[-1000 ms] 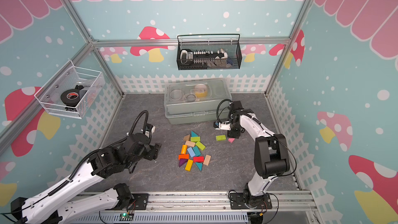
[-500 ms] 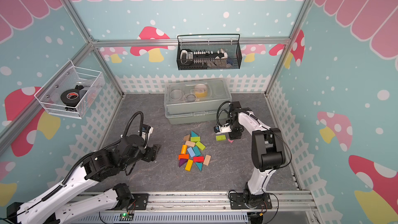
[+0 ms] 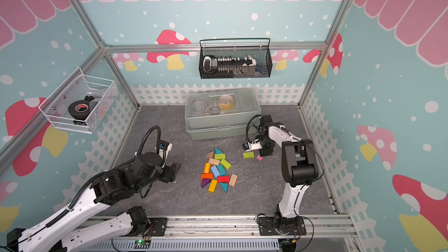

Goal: Assemble a piece of candy with building blocks
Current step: Assemble the building block at the center of the board.

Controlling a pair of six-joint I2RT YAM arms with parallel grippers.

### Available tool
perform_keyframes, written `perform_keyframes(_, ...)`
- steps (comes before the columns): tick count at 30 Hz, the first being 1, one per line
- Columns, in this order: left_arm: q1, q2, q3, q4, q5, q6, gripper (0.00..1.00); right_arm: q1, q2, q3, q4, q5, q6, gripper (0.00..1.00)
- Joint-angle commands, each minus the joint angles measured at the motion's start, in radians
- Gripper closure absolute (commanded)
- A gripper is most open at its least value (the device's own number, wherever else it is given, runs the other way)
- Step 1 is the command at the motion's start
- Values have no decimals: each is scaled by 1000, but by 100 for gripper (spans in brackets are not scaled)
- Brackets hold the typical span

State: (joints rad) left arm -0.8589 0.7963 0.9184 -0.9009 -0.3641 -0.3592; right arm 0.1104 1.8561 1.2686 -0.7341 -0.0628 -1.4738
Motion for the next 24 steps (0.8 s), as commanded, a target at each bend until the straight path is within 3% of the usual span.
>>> perform_keyframes(1,-5,-4,-10,-4,-12,13,23,-10,5,-41,23,-20,-34,25)
perform_keyframes(10,-5,-18,-12,-4,-13,10,23,-28,-37,-49,-19,-44,-48,27)
perform_keyframes(14,-6,-30,-12,-3,-13,9,23,-31,-34,-49,-40,-50,-42,34)
perform_keyframes(24,-8,-45,-14,-3,-13,6,23,-32,-45,-76,-35,-45,-57,31)
